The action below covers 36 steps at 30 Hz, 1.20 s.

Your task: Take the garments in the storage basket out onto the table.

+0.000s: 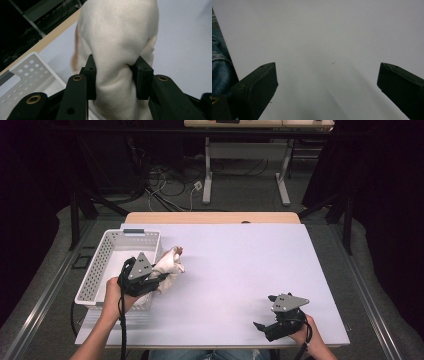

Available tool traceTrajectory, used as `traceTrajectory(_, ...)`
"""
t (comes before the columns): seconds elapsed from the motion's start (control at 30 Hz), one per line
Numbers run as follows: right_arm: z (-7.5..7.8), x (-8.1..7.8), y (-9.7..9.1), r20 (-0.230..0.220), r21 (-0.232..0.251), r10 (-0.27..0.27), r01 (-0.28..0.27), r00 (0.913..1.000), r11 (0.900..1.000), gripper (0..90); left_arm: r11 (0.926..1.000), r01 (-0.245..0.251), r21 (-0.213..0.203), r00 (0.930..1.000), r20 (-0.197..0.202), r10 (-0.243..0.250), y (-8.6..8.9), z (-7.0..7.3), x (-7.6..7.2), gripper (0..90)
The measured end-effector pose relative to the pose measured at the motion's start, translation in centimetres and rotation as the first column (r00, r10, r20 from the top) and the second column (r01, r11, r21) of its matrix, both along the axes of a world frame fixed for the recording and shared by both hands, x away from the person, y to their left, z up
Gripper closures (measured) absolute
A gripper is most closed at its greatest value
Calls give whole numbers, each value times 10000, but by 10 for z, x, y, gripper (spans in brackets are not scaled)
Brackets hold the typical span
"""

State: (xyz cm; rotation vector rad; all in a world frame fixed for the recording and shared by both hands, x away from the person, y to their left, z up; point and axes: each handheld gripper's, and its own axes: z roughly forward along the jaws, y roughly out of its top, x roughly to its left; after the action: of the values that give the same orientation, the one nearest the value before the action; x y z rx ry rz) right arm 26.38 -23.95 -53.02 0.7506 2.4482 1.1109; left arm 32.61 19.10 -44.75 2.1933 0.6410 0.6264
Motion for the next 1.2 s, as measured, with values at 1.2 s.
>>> traceTrajectory(1.2, 0, 0, 1, -41, -82, 104, -104, 9999, 9999, 28, 9964, 745, -395, 9965, -343, -759, -43, -26, 14, 632)
